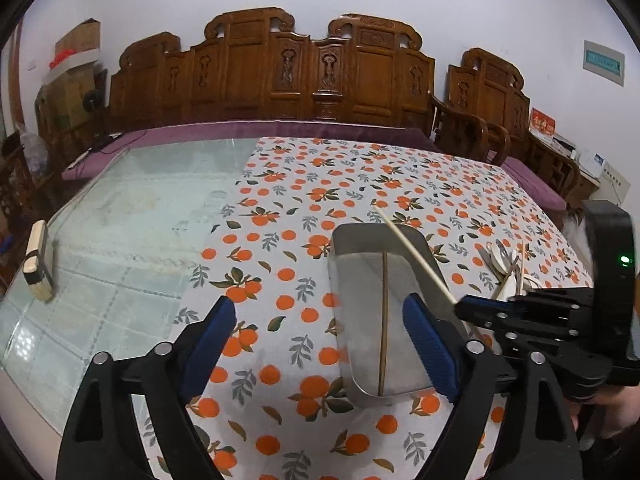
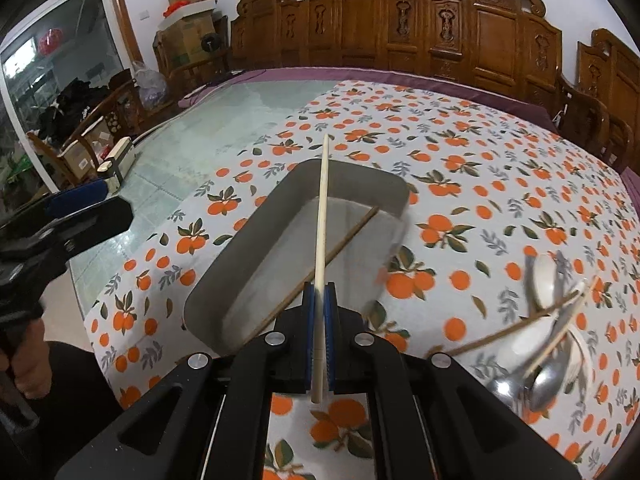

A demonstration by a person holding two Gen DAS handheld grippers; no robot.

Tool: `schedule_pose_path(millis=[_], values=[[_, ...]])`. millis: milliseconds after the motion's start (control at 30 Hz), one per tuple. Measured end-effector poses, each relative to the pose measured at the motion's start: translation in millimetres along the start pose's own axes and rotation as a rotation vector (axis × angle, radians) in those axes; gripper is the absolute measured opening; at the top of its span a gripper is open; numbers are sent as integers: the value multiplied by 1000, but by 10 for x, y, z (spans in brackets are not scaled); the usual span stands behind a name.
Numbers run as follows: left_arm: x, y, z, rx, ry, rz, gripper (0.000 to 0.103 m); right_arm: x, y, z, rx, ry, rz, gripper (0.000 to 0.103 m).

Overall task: Organize utensils
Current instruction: 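Lower the light chopstick into the grey tray and open the right tool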

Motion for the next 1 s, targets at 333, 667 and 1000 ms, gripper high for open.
schedule_pose_path(millis=[333, 667, 1000], values=[[-168, 77, -58, -20, -42, -1, 89, -51, 445, 18, -88, 45, 33, 6], [-78, 93, -97, -25, -17, -3, 89, -22, 336, 16, -59, 45, 72, 13], [512, 48, -87, -3, 61, -102, 88, 813, -525, -67, 95, 63, -83, 29]])
Point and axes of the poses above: each gripper's, at about its wrist camera, not at the fingertips, and y roughly the way its jaws point, x to its right, z to its top, the point moved 9 cm from there along y, roughly the way its jaws point, and after that the axes turned 1 degree about y, right-handed, at the moved point
